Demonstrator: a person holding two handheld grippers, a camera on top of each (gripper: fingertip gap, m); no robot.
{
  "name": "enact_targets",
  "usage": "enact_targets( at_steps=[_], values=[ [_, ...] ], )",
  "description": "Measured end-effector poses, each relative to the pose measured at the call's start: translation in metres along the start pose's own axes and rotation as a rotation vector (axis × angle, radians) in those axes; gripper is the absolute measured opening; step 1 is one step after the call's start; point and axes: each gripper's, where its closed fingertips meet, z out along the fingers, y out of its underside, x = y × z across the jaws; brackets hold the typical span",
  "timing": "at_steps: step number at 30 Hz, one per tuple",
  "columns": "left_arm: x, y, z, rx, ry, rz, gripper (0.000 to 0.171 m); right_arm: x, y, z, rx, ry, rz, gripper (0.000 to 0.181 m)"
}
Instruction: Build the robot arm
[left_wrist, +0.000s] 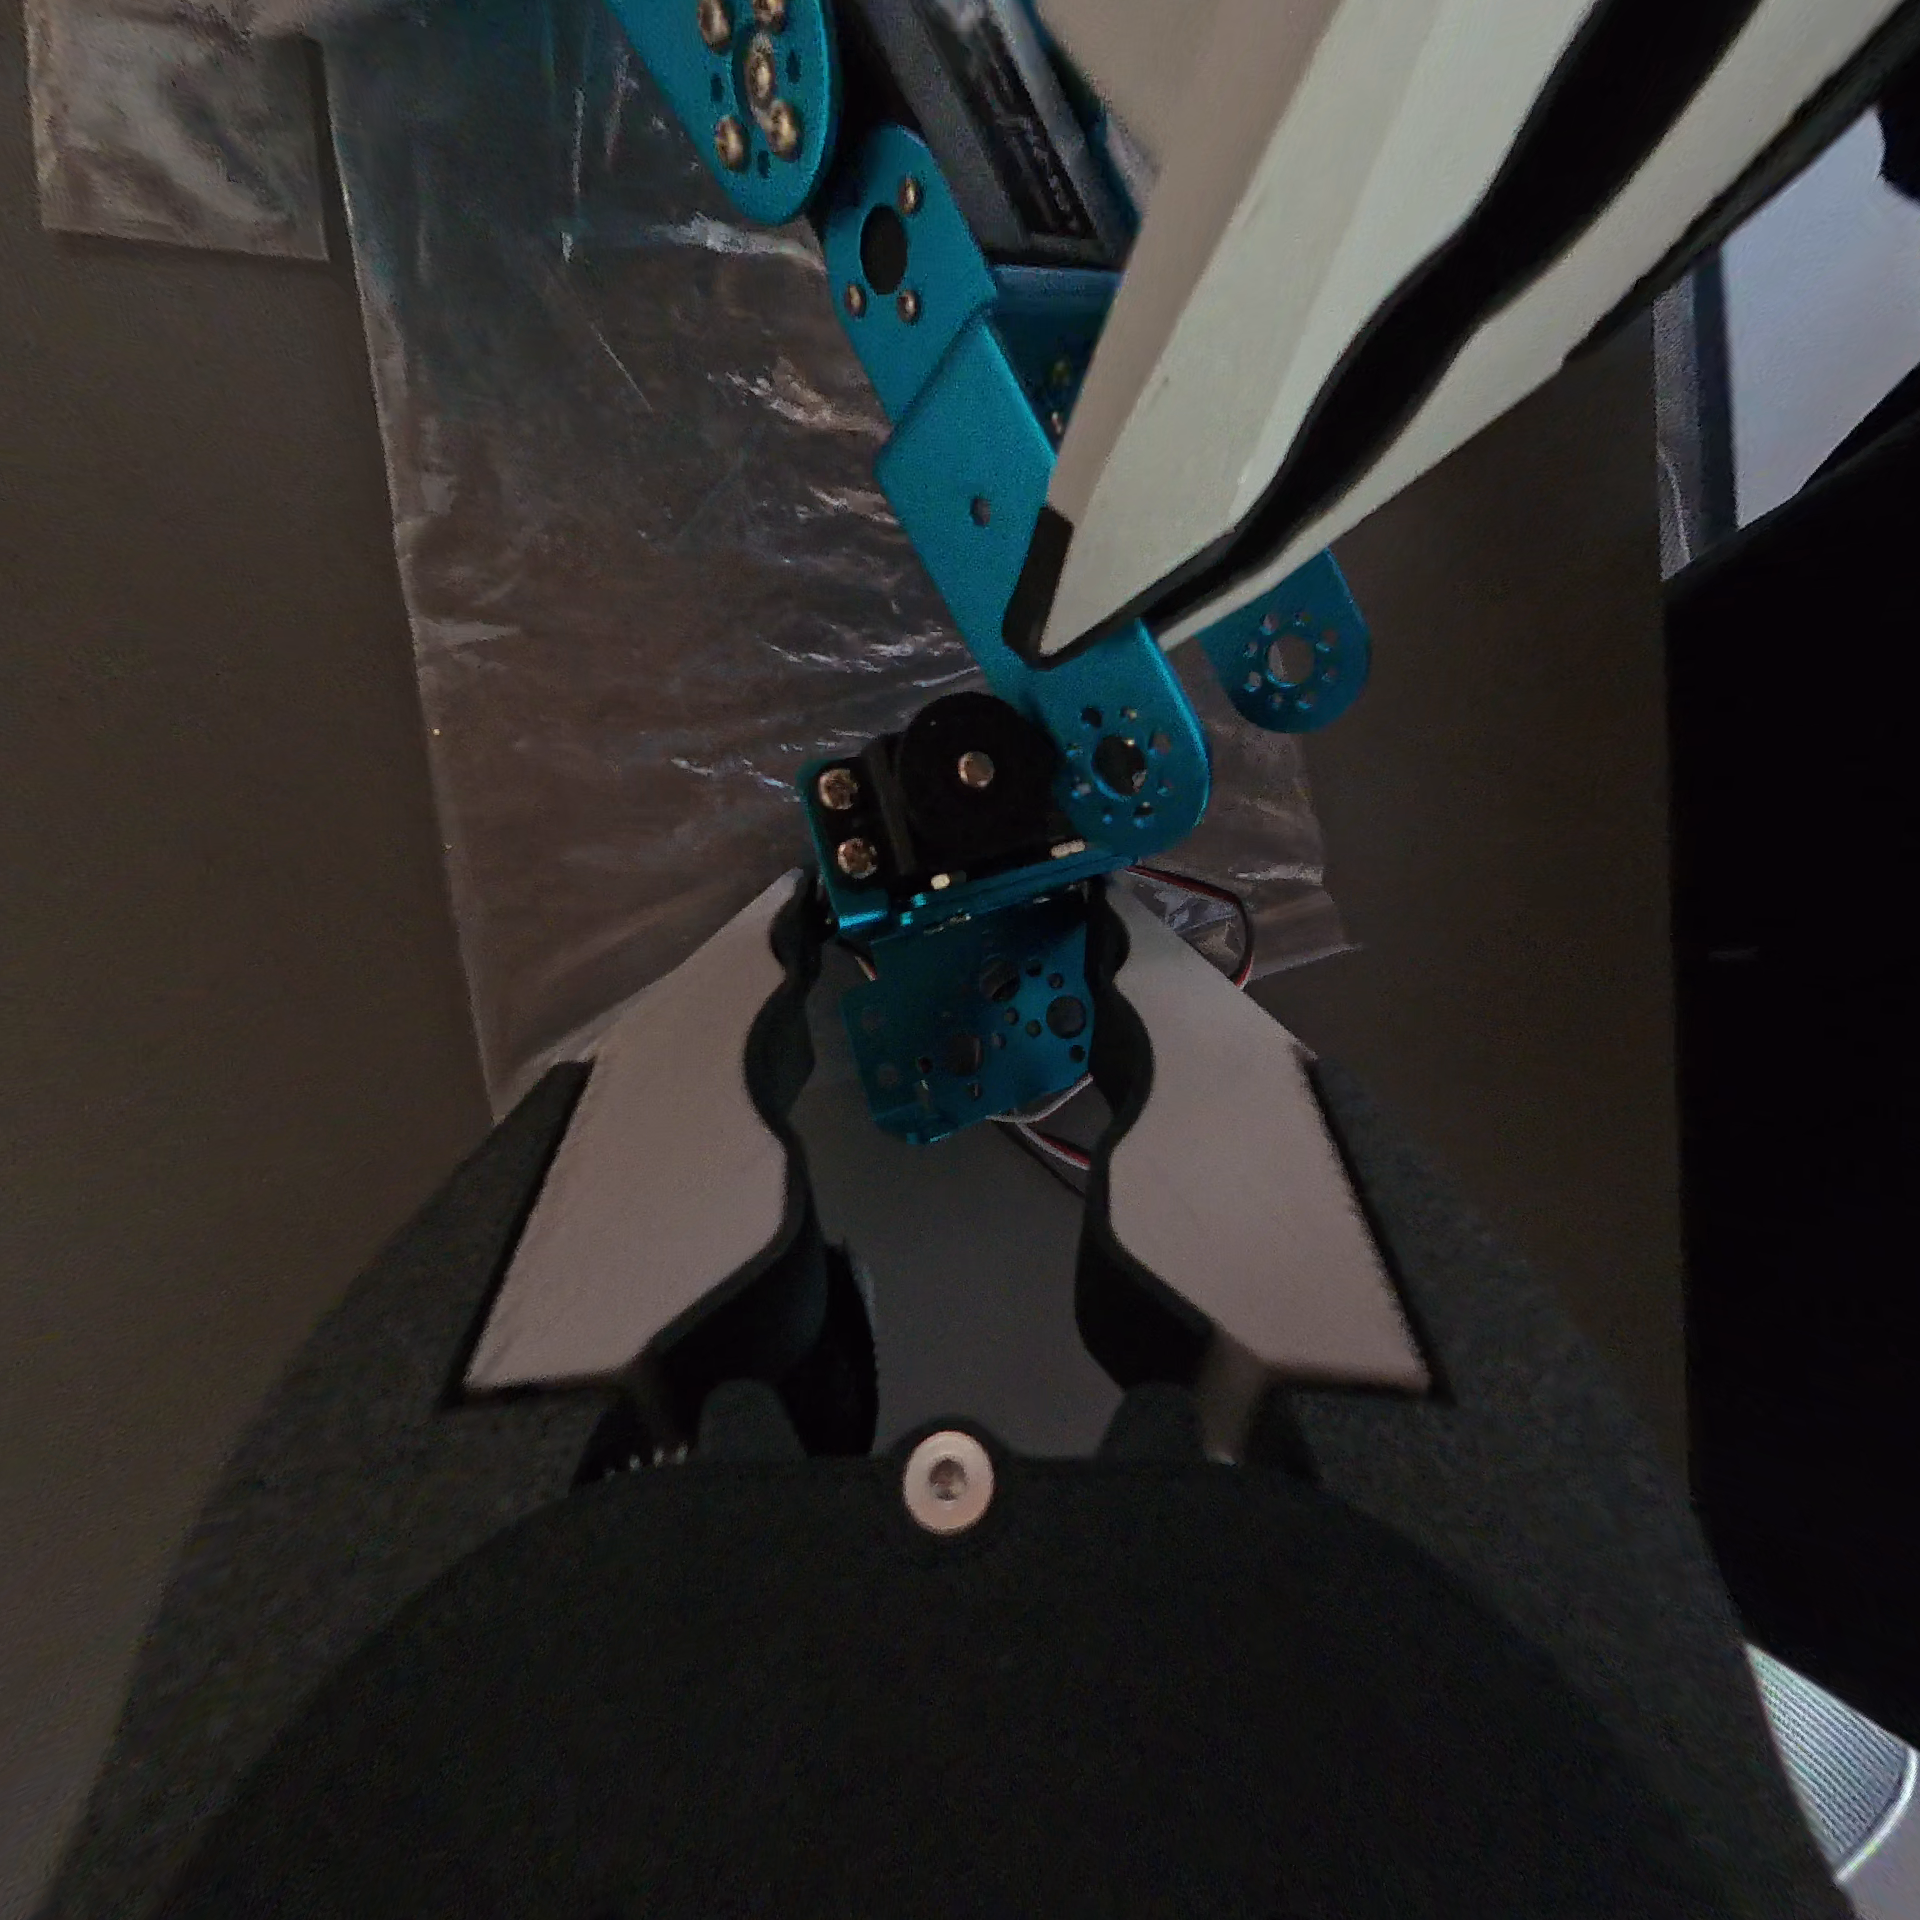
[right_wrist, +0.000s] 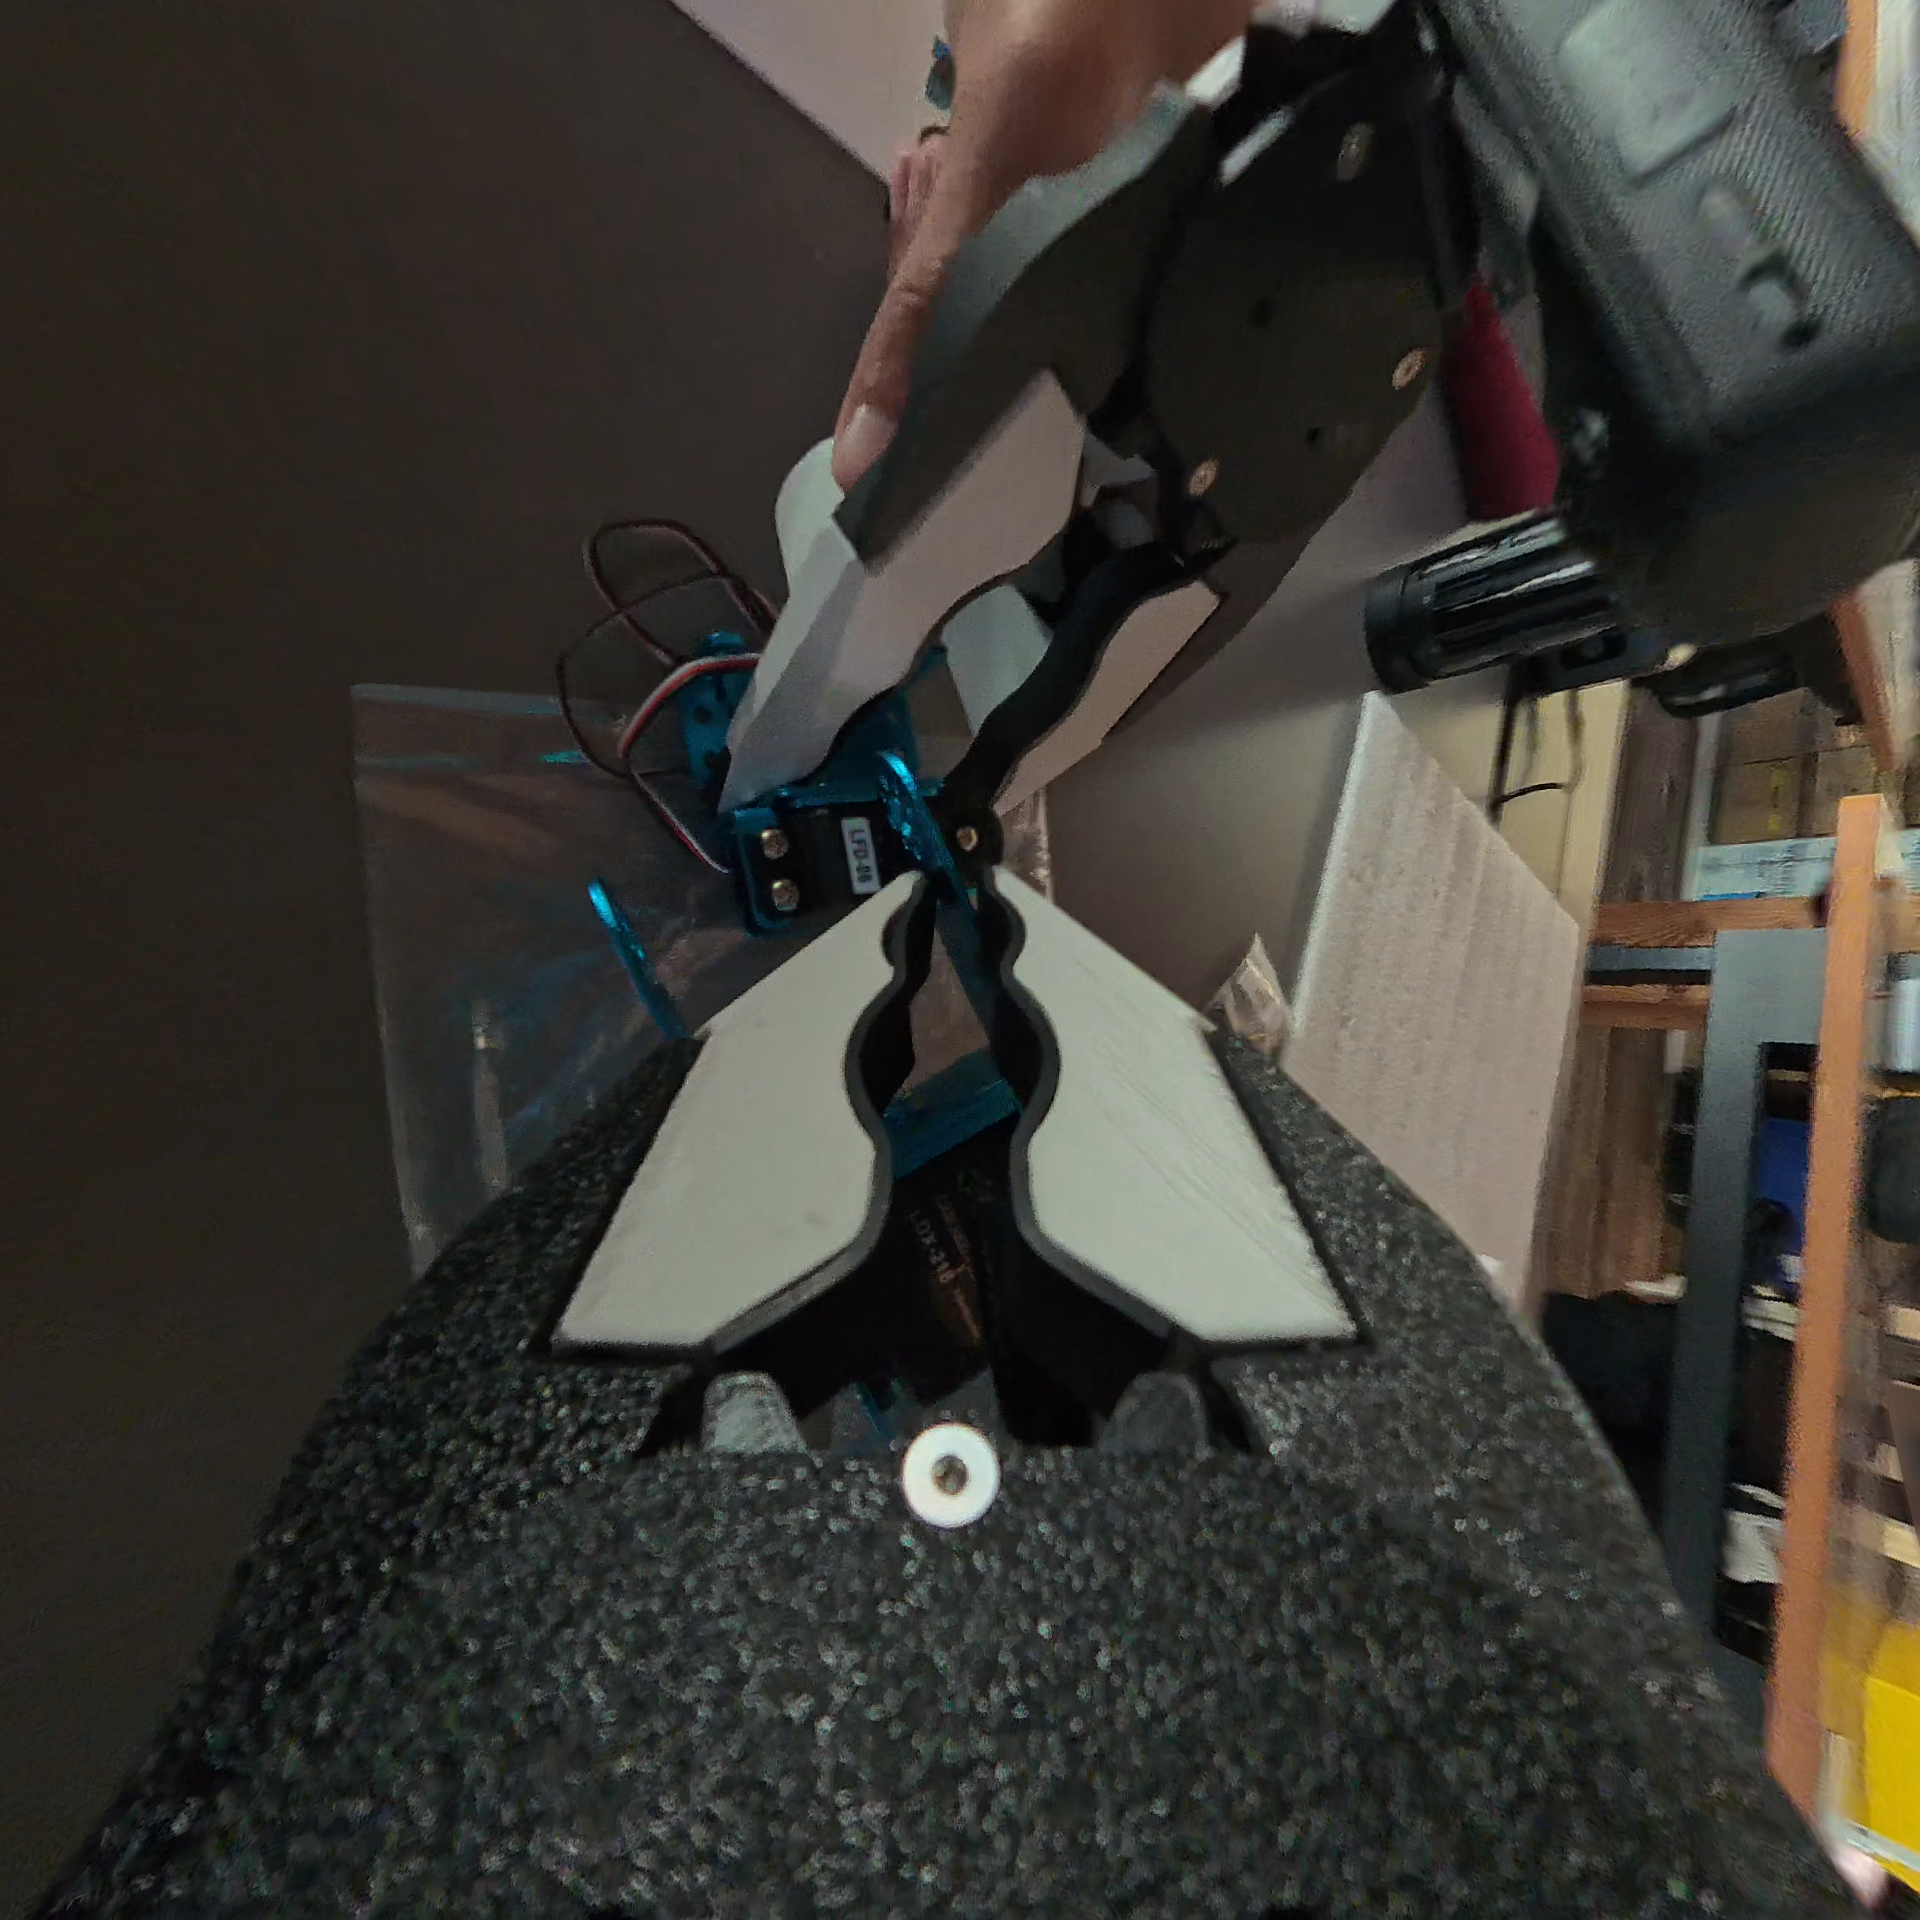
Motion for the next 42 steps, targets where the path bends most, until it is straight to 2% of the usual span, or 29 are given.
enact_targets(
  at_steps=[3,6,11,16,28,32,35,38,42],
  values=[
    [0.0,0.0,0.0,0.004,0.013,-0.001,0.051,-0.001,-0.001,-0.001,-0.031,0.047,-0.074,0.006],
    [0.002,-0.002,-0.003,0.016,0.073,-0.077,0.051,-0.003,0.0,-0.001,-0.062,0.084,-0.134,0.003],
    [0.005,-0.001,-0.011,0.042,0.203,-0.192,0.05,0.0,0.0,-0.001,-0.134,0.258,-0.29,0.0],
    [0.007,0.002,-0.017,0.03,0.246,-0.208,0.049,0.007,0.0,-0.003,-0.128,0.382,-0.293,0.0],
    [-0.001,0.007,-0.019,0.016,0.193,-0.176,0.05,0.012,0.001,0.004,-0.164,0.463,-0.321,0.0],
    [-0.009,0.004,-0.017,0.03,0.087,-0.074,0.053,0.008,0.002,0.008,-0.172,0.459,-0.346,0.0],
    [-0.004,-0.004,-0.02,0.057,0.058,-0.009,0.068,0.006,0.004,0.011,-0.175,0.464,-0.359,0.0],
    [-0.006,-0.011,-0.022,0.084,0.0,0.034,0.069,0.008,0.004,0.01,-0.176,0.47,-0.347,0.001],
    [-0.01,-0.009,-0.013,0.05,-0.09,0.082,0.065,0.008,0.005,0.01,-0.172,0.475,-0.359,0.001]
  ],
)
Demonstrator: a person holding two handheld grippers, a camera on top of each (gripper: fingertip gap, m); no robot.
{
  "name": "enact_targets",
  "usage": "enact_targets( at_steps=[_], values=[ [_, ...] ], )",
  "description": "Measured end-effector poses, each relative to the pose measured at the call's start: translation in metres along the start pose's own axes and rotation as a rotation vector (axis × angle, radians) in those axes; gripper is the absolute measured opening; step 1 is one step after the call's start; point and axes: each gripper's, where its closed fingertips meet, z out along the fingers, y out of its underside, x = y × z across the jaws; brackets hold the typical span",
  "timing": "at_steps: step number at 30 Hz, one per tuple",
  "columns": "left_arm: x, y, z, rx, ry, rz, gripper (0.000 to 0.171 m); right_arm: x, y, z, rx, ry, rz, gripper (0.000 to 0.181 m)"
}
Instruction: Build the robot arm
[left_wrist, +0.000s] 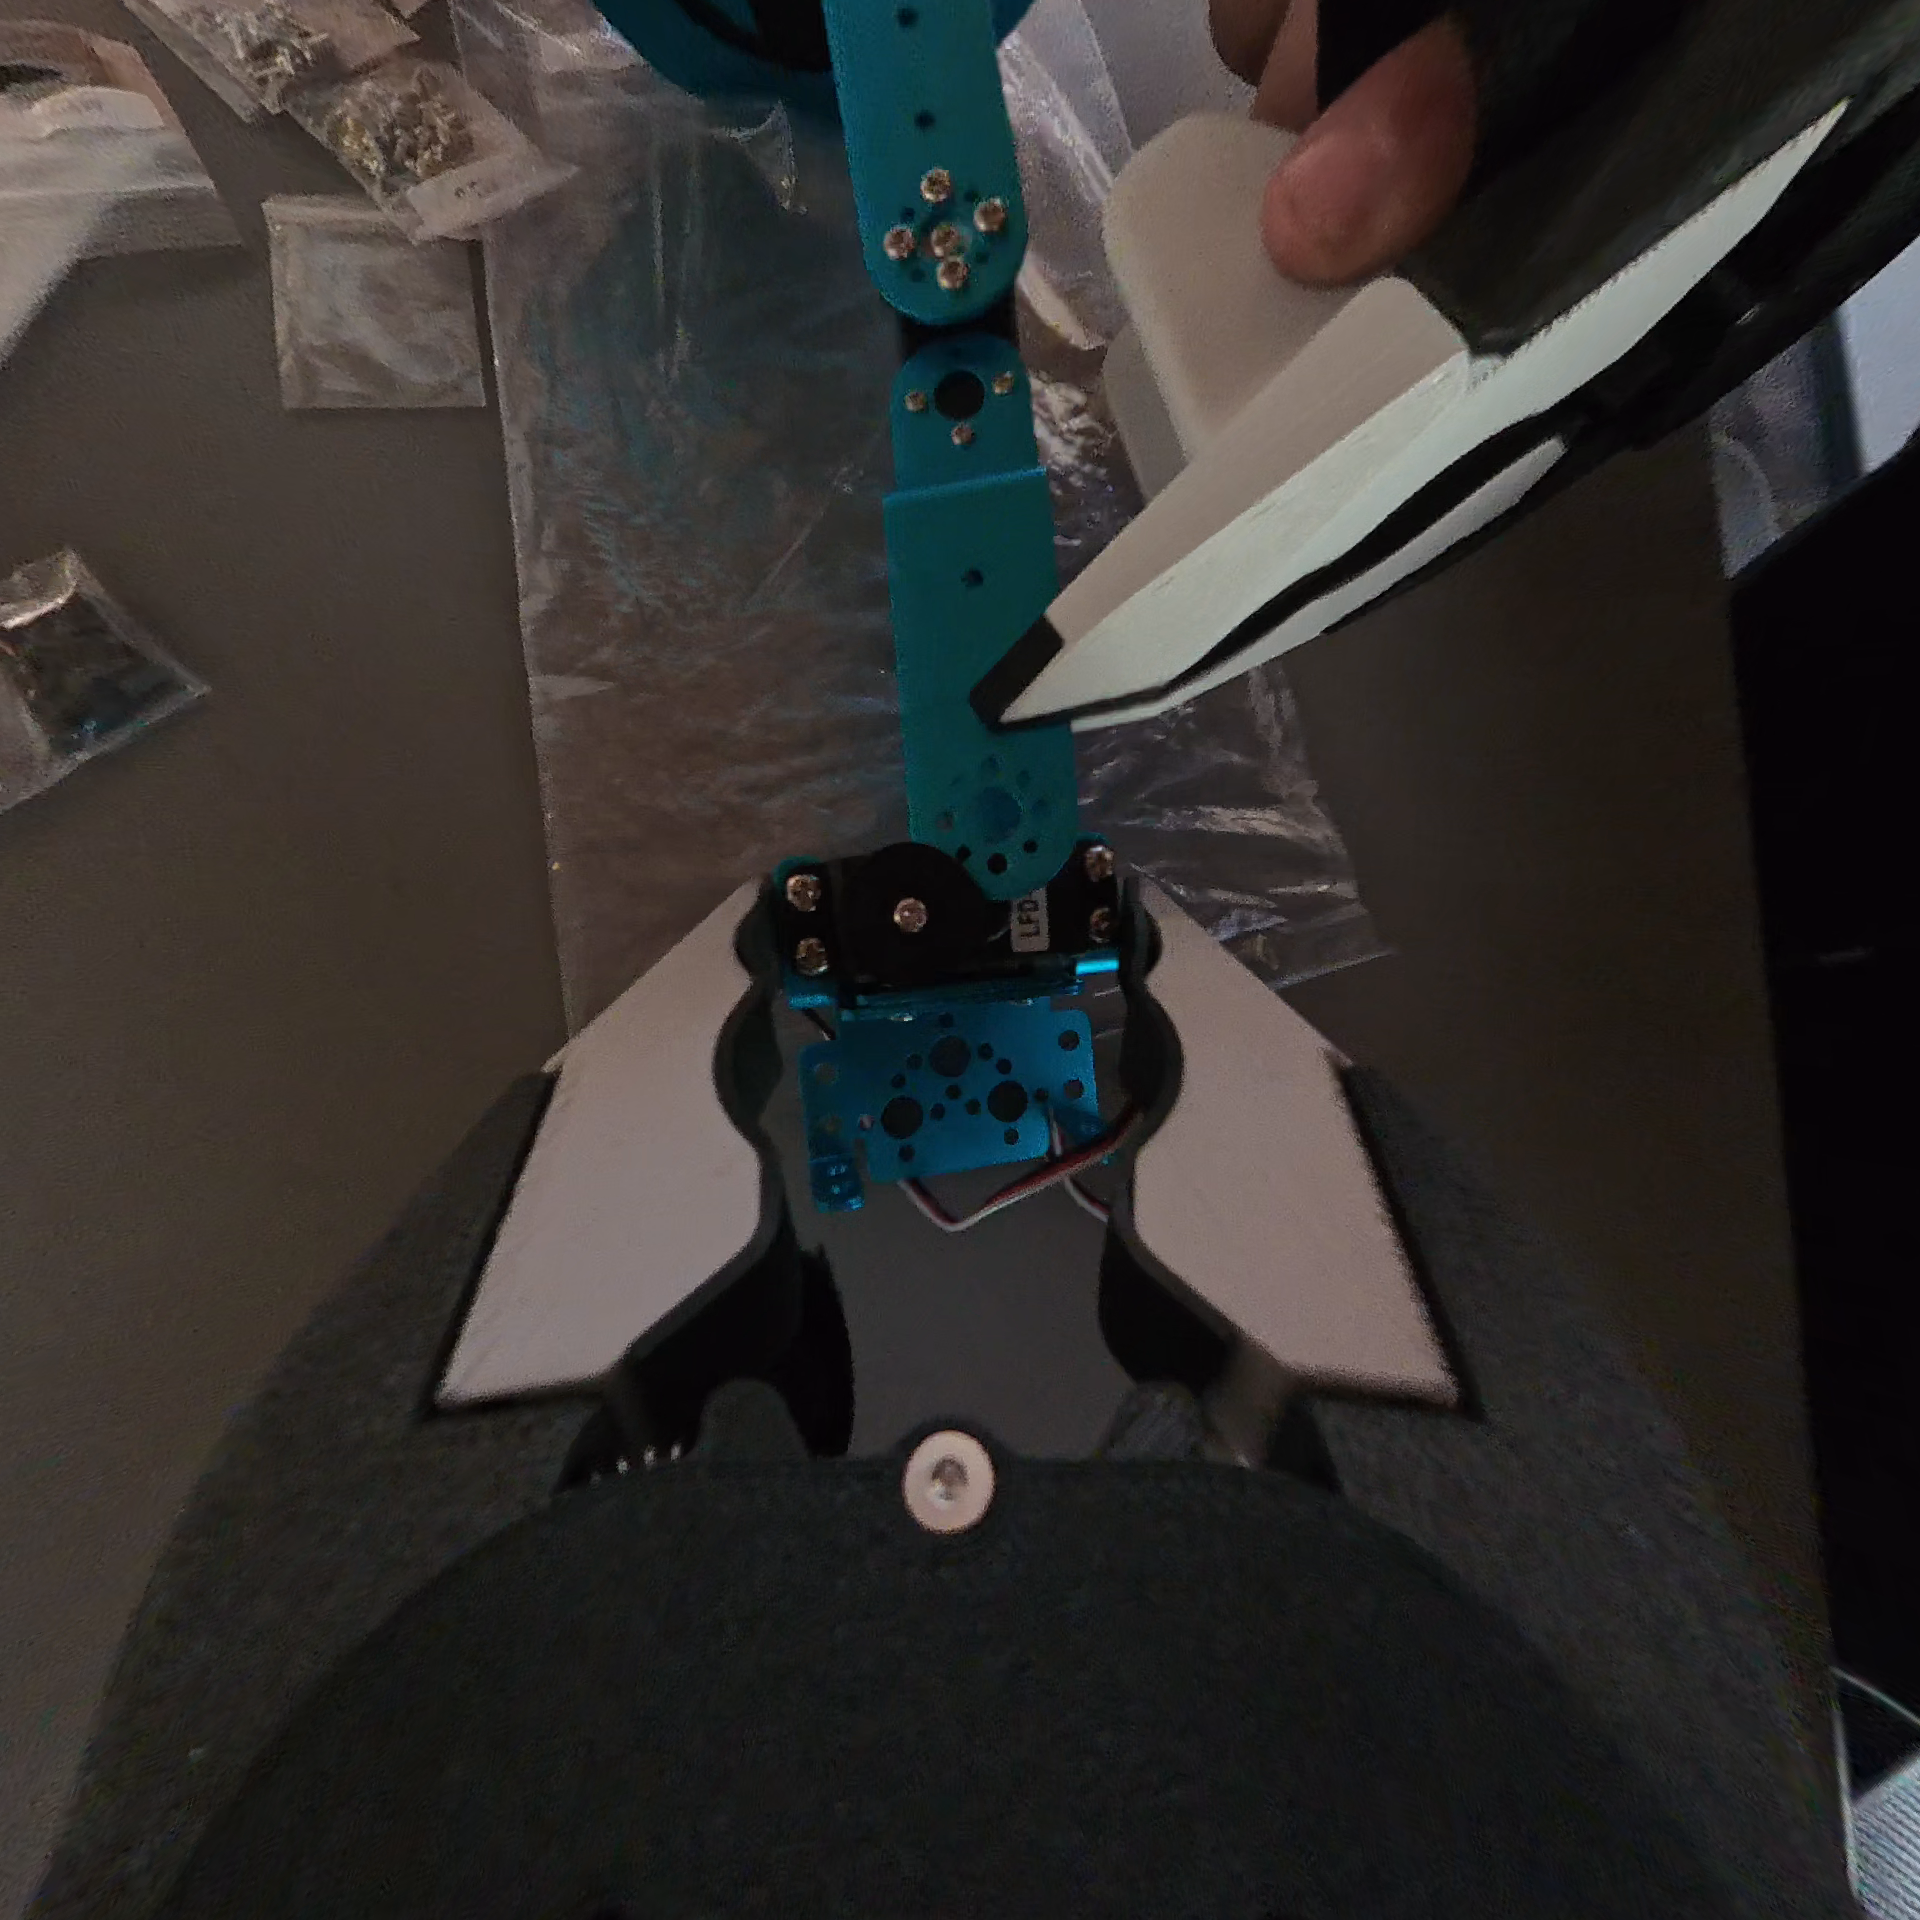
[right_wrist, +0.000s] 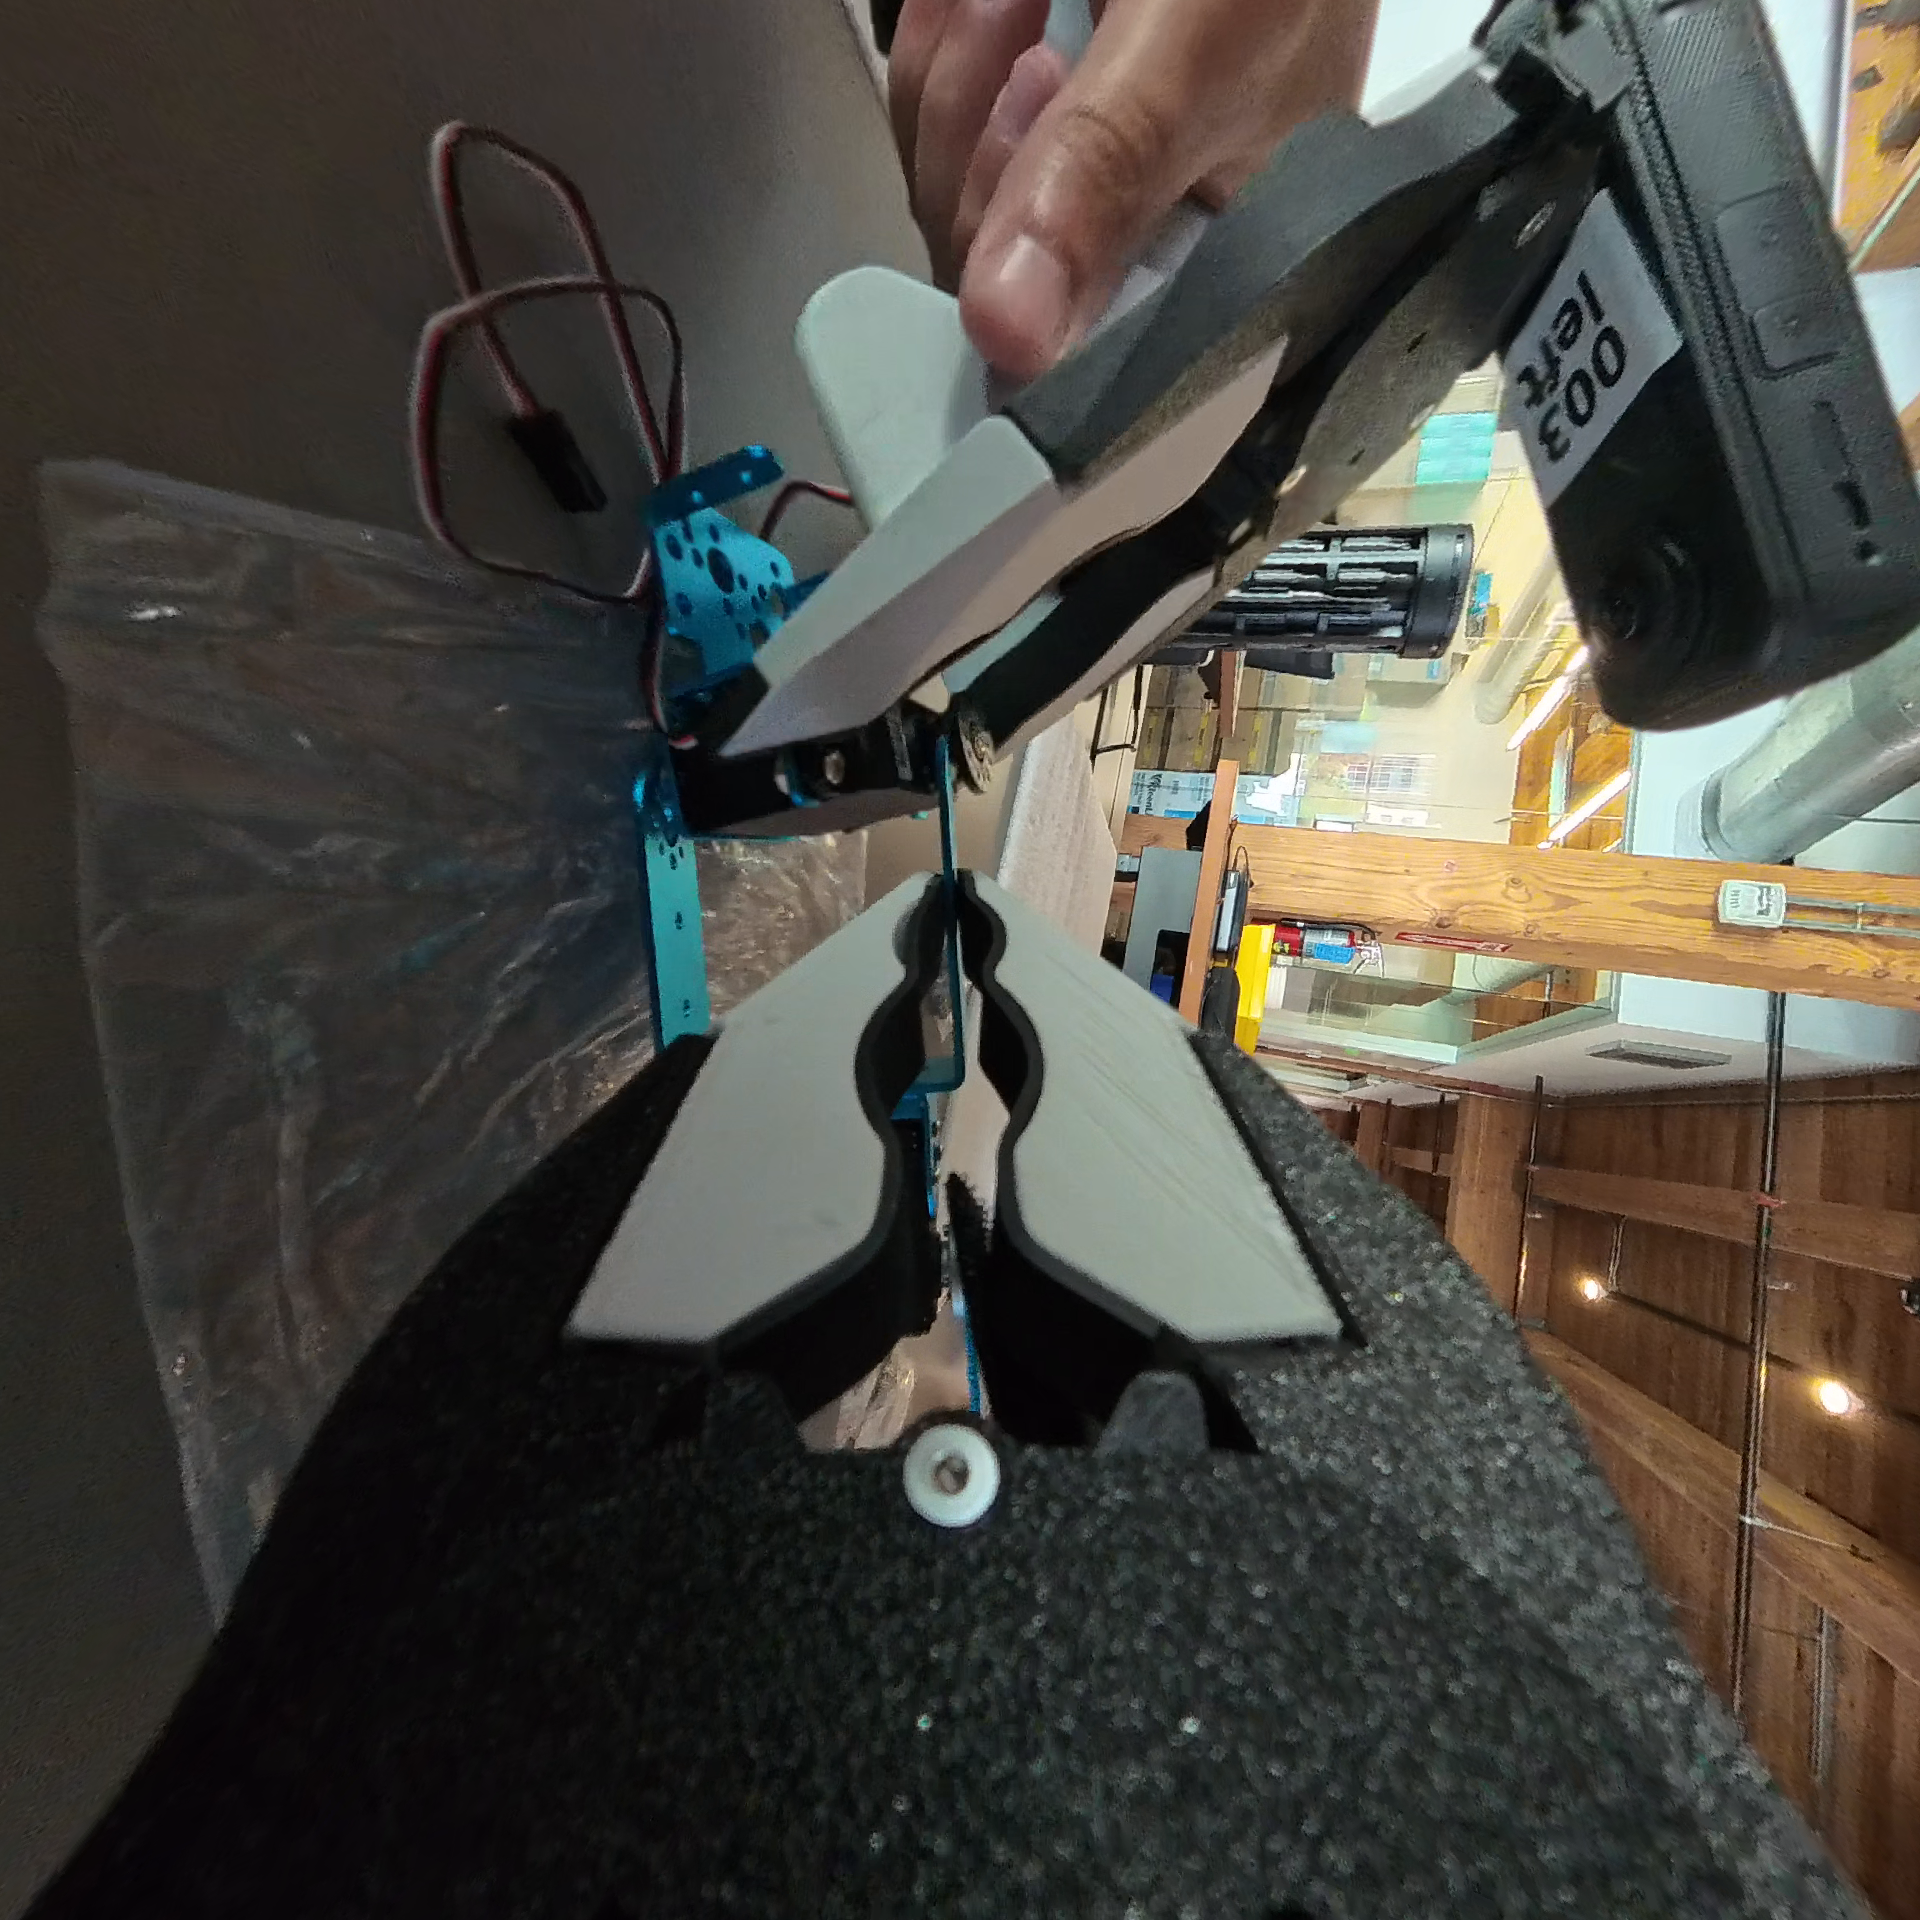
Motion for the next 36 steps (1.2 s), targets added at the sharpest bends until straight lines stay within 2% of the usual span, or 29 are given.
enact_targets(
  at_steps=[4,11,25,36],
  values=[
    [-0.004,0.0,-0.001,0.002,0.008,-0.038,0.064,0.002,0.001,0.0,0.001,0.033,-0.018,0.0],
    [-0.001,-0.002,-0.004,0.051,0.165,-0.182,0.064,0.007,0.004,0.003,-0.007,0.074,-0.014,0.0],
    [-0.001,0.0,-0.004,0.015,0.157,-0.203,0.063,0.008,-0.002,0.005,0.017,0.138,-0.035,0.0],
    [0.0,-0.003,-0.003,0.037,0.17,-0.219,0.063,0.01,-0.001,0.007,0.015,0.158,-0.018,0.0]
  ],
)
